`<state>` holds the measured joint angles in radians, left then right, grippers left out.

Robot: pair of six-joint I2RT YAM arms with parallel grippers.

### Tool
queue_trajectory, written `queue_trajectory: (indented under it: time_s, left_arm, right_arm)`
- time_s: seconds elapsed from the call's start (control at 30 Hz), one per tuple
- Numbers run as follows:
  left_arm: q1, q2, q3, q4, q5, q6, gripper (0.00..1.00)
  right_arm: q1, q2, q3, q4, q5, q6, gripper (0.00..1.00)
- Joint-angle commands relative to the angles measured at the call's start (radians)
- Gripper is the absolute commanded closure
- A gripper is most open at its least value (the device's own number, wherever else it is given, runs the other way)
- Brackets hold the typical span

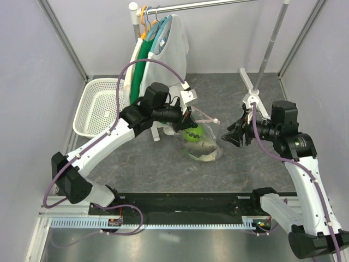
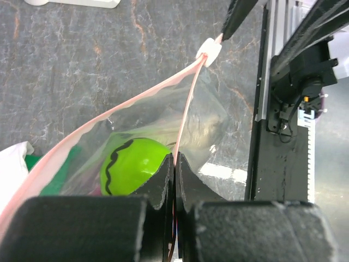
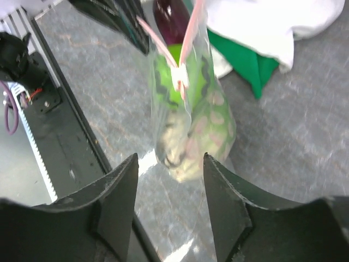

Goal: Place the food in the zip-top bag and seal the zipper
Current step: Zip the zipper food storage bag at the center of the board.

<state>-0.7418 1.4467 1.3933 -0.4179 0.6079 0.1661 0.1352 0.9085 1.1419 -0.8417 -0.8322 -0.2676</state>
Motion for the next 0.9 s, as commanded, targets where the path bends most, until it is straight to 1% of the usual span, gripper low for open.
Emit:
queue_trajectory:
  time_s: [0.0,0.1,0.2,0.23,0.27,0.33,0.5,0.57,0.6,0.67,0.7,0.77,0.8,0.87]
  left_arm:
    - [0.001,-0.003,0.050,0.071,0.049,-0.051,0.98]
    - [0.001,-0.008,0.049,0.076,0.058,-0.054,0.98]
    - [-0.001,-0.009,0.039,0.080,0.064,-0.060,0.98]
    - [-0.001,-0.009,0.038,0.082,0.066,-0.059,0.98]
    - [-0.001,-0.008,0.035,0.083,0.069,-0.059,0.98]
    - [-0.001,-0.009,0.032,0.085,0.081,-0.059,0.98]
    - [-0.001,-0.008,0.027,0.088,0.099,-0.054,0.98]
    - [-0.001,-0.008,0.027,0.088,0.098,-0.054,0.98]
    - [-0.001,-0.006,0.026,0.090,0.096,-0.054,0.98]
    - [-0.001,-0.005,0.026,0.090,0.092,-0.056,0.98]
    - [-0.001,-0.003,0.027,0.088,0.093,-0.059,0.98]
    - [-0.001,-0.003,0.027,0.091,0.089,-0.060,0.98]
    - [-0.001,-0.003,0.029,0.093,0.087,-0.059,0.98]
    - [-0.001,-0.002,0.030,0.090,0.082,-0.056,0.98]
  right_arm:
    - [0.000,-0.028,-0.068,0.219,-0.068,0.073,0.44]
    - [0.001,-0.033,-0.113,0.302,-0.068,0.099,0.46]
    - [0.003,-0.048,-0.174,0.426,-0.058,0.125,0.47]
    - [0.003,-0.060,-0.209,0.499,-0.050,0.139,0.47]
    - [0.003,-0.069,-0.226,0.538,-0.044,0.154,0.47]
    - [0.004,-0.083,-0.258,0.631,-0.033,0.198,0.43]
    - [0.020,-0.056,-0.266,0.688,-0.051,0.222,0.42]
    - [0.038,-0.051,-0.258,0.701,-0.062,0.232,0.44]
    - [0.049,-0.049,-0.258,0.701,-0.059,0.234,0.49]
    - [0.082,-0.052,-0.263,0.693,-0.033,0.225,0.55]
    - [0.092,-0.056,-0.266,0.687,-0.028,0.219,0.62]
    - [0.113,-0.063,-0.280,0.667,-0.012,0.196,0.72]
    - [0.121,-0.074,-0.281,0.658,-0.005,0.188,0.83]
    - [0.129,-0.082,-0.288,0.641,0.004,0.173,0.95]
